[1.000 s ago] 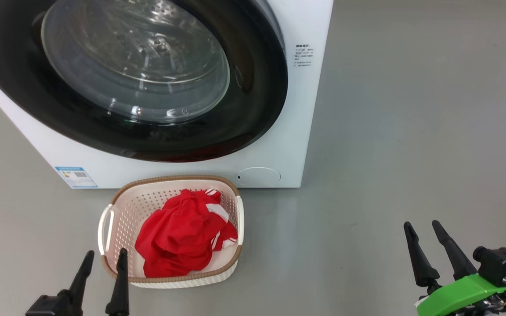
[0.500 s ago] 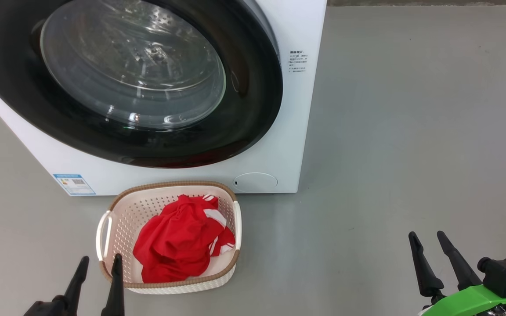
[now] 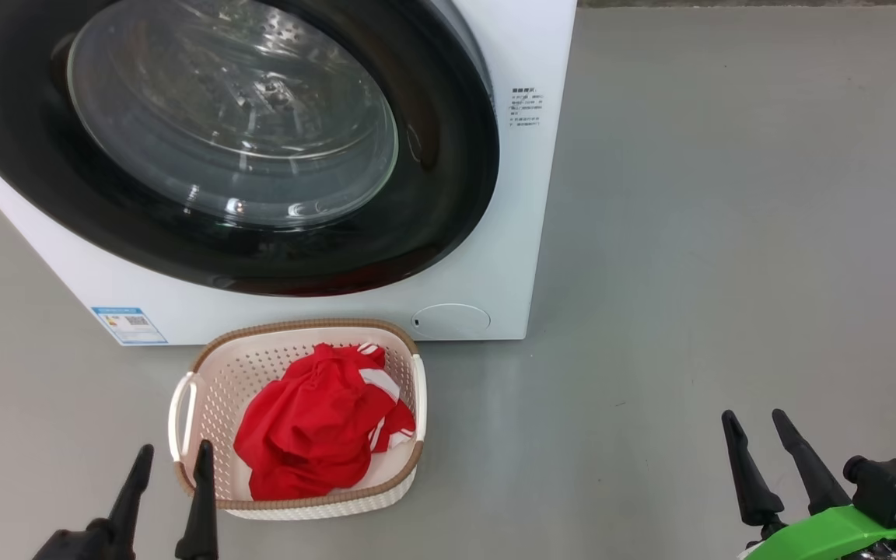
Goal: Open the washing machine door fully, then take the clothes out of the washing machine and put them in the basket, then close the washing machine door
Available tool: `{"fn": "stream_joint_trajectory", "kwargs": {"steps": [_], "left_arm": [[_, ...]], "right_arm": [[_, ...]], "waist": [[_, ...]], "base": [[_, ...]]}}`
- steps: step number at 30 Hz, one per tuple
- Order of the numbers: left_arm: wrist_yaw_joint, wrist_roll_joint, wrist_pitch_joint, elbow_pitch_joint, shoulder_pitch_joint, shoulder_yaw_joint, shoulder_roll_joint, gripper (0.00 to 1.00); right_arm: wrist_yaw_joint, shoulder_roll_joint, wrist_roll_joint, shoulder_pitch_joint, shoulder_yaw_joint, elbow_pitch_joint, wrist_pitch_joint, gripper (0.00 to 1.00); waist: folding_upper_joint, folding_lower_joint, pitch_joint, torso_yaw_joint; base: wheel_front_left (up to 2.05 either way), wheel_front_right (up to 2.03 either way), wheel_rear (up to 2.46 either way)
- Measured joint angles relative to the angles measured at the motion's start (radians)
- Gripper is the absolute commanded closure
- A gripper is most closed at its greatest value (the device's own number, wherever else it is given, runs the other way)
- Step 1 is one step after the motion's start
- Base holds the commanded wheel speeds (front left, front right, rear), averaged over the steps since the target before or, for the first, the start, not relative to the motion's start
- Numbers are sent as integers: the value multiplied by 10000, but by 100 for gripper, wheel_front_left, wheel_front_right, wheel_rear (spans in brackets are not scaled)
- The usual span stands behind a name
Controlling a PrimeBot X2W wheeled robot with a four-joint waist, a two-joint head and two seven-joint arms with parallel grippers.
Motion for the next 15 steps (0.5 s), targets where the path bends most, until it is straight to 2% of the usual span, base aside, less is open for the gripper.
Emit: {"fn": "stream_joint_trajectory", "kwargs": {"steps": [1,2,7,15], "left_arm": [[0,0,0,-23,1,2,0,0],[0,0,4,36,-1,-8,-13,100],[2,-44,75,623,158,-127,-332,100],[2,-886,253,639,185,-113,-330,100]], "right_arm": [[0,0,0,-1,2,-2,0,0],[0,13,4,-2,15,58,0,100],[0,286,40,101,77,671,17,100],[0,360,771,179,33,662,274,100]], "waist": [[0,0,0,0],[0,0,-1,-1],[0,0,-2,-4],[0,3,-74,-32]], "base": [[0,0,0],[0,0,0],[0,0,0],[0,0,0]]}}
